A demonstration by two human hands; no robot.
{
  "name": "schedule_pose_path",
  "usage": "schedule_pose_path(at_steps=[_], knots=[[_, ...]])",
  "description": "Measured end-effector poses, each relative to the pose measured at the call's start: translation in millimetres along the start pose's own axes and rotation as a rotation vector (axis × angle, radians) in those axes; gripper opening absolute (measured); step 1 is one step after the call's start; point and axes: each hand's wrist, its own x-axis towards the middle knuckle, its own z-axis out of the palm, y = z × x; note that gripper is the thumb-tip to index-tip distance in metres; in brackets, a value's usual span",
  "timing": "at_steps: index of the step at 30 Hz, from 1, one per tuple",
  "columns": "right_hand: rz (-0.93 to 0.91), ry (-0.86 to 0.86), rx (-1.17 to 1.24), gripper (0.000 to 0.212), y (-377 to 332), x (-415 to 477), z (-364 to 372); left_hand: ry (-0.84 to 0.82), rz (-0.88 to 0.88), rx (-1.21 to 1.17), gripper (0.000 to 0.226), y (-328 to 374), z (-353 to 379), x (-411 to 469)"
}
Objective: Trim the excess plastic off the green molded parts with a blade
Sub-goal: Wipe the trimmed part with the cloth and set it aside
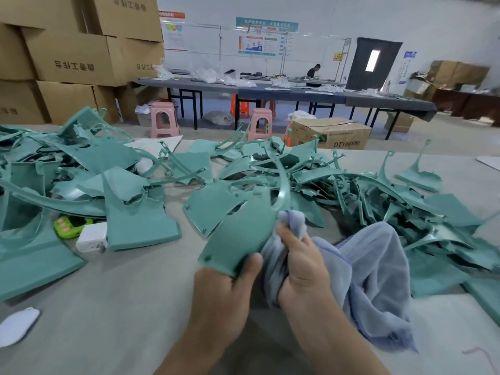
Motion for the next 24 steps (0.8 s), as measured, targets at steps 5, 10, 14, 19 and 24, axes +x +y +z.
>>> schedule_pose_path(at_steps=[5,10,14,19,24], knots=[[0.204,0.045,-0.03,0.033,-13.4,22.5,-12.8,0.036,-0.041,-0.154,0.027,3.8,-12.8,14.8],[0.188,-0.025,-0.289,0.013,-27.3,26.3,-19.3,-0.145,0.037,-0.073,0.045,4.9,-30.9,24.6],[0.257,0.087,-0.323,0.021,-35.0,45.9,-13.2,-0.224,0.086,-0.063,0.06,0.9,-44.4,28.2],[0.223,0.075,-0.396,0.042,-51.8,77.8,7.8,-0.21,0.093,-0.074,0.049,5.1,-51.0,29.6],[0.137,0.101,-0.542,0.042,-71.6,103.1,17.8,-0.184,0.098,-0.018,0.042,2.0,-49.9,25.1]])
